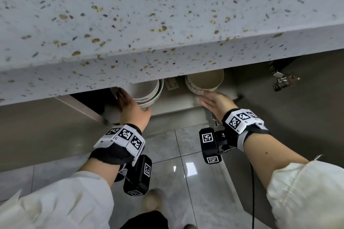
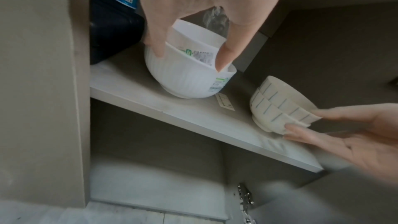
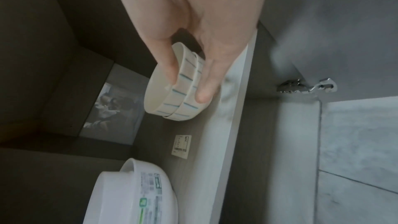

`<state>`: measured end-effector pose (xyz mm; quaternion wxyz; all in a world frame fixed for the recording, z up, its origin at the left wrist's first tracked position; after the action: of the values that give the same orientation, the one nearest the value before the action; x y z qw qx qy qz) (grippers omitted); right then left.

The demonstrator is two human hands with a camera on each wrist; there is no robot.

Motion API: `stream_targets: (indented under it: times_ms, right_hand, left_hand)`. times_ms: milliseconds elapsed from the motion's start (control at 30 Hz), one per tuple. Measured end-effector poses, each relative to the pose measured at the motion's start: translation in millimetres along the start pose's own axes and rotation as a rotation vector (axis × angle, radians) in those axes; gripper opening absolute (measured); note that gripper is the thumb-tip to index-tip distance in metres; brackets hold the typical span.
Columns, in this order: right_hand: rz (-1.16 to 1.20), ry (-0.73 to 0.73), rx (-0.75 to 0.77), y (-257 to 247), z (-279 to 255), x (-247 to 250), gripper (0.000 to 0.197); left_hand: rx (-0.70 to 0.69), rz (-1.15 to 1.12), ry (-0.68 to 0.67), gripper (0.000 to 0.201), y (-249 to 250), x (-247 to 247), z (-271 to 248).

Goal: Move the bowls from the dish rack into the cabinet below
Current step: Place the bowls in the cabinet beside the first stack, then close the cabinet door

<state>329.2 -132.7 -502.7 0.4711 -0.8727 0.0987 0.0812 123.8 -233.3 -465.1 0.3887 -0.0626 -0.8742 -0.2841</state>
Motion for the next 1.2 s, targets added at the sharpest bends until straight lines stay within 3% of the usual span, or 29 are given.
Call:
stream_targets:
  times_ms: [133,200,300,400,467,633,733,767,833,900,1000,1200]
  right_hand:
    - [-0.161,-0.013,-0.085,-14,-38,13,0.029]
    - [-0.287,-0.048,-0.098,-29,-68,16,0.032]
    - [-0.577,-0.159,0.002,-57,-118,23,0.039]
    - [-0.973,-0.296,0.173,-89,-165,35,0.039]
    - [-1.158,-0.312,0.23,-114,-193,44,0.041]
    - [-1.199,-0.141,0.434,-174,-239,74,0.053]
    - [-1.399,0.085,0.528,-199,-251,103,0.059]
    - [-1.462,0.158,0.502,-202,-252,115,0.062]
    - [-1.471,0.253,0.299,-195,-254,140,0.065]
    - [-1.41,0.275,0.101,-179,-261,153,0.055]
    - [-1.449,0.288,0.084,-166,-268,154,0.042]
    - [-1.453,0.188,-0.046,-160,-269,122,0.036]
  left_hand:
    - [0.011,-0.007,-0.097,0.086,6,8,-39]
    - [0.0,0.006,-0.137,0.082,11,15,-65]
    - [-0.051,0.035,-0.169,0.07,20,30,-102]
    - [-0.148,0.042,-0.107,0.053,29,50,-139]
    - [-0.25,0.055,-0.065,0.045,39,60,-163]
    - [-0.517,0.096,0.004,0.045,72,74,-215]
    - [-0.653,0.258,0.186,0.051,88,89,-236]
    - [-0.67,0.334,0.249,0.055,91,96,-238]
    - [-0.638,0.485,0.345,0.064,93,112,-234]
    - [-0.536,0.593,0.376,0.074,87,128,-221]
    - [-0.418,0.652,0.318,0.081,70,141,-206]
    - [-0.398,0.627,0.232,0.076,69,150,-205]
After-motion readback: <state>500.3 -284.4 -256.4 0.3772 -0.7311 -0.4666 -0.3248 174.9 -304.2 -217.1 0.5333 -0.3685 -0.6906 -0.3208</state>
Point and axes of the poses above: each hand's wrist, its own z-axis towards the middle knuckle, its own x-axis out of the back of the hand, y = z × x, the point moved 3 cm from there along z, towards the middle knuckle, and after that the axes turned 11 degrees about x, right-handed, at the moved point
